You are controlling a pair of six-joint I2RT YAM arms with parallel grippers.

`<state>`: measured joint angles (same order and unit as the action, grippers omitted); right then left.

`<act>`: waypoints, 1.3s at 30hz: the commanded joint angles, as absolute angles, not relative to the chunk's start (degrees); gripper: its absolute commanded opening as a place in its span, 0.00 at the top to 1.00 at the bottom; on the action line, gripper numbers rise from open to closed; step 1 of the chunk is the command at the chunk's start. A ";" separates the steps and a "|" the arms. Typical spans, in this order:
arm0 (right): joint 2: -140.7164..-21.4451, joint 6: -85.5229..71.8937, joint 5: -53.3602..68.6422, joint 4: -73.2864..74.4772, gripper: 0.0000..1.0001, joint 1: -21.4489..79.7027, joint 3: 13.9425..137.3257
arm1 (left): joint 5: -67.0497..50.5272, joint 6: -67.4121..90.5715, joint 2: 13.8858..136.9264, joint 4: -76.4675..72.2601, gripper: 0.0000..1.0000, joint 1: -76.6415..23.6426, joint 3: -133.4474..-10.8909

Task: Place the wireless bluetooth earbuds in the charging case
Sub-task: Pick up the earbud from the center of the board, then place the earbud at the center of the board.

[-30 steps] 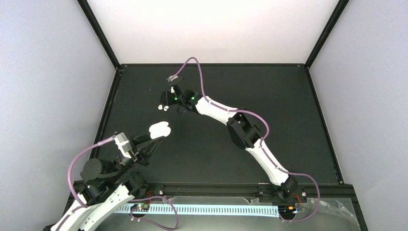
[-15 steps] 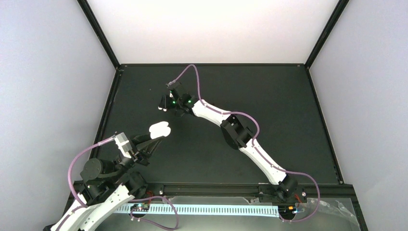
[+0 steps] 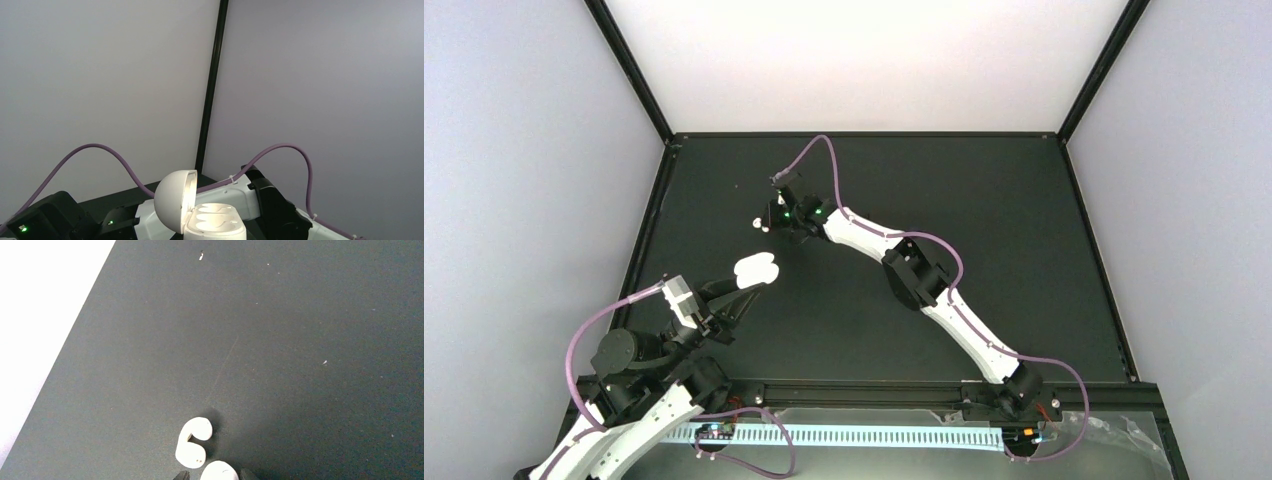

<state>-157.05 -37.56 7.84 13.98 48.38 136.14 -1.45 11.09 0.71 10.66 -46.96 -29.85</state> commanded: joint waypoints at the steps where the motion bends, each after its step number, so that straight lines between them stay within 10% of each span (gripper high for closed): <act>1: -155.44 -35.69 6.92 16.33 0.76 48.15 134.05 | -0.76 10.75 -1.93 9.77 0.98 -47.14 -31.04; 17: -145.84 -36.19 7.06 9.13 0.89 47.66 120.54 | -0.30 10.71 -1.93 9.89 0.98 -47.13 -31.11; 39: -81.67 -53.79 -9.42 -9.13 0.86 45.12 31.10 | -4.36 14.02 2.17 1.31 0.99 -47.11 -24.85</act>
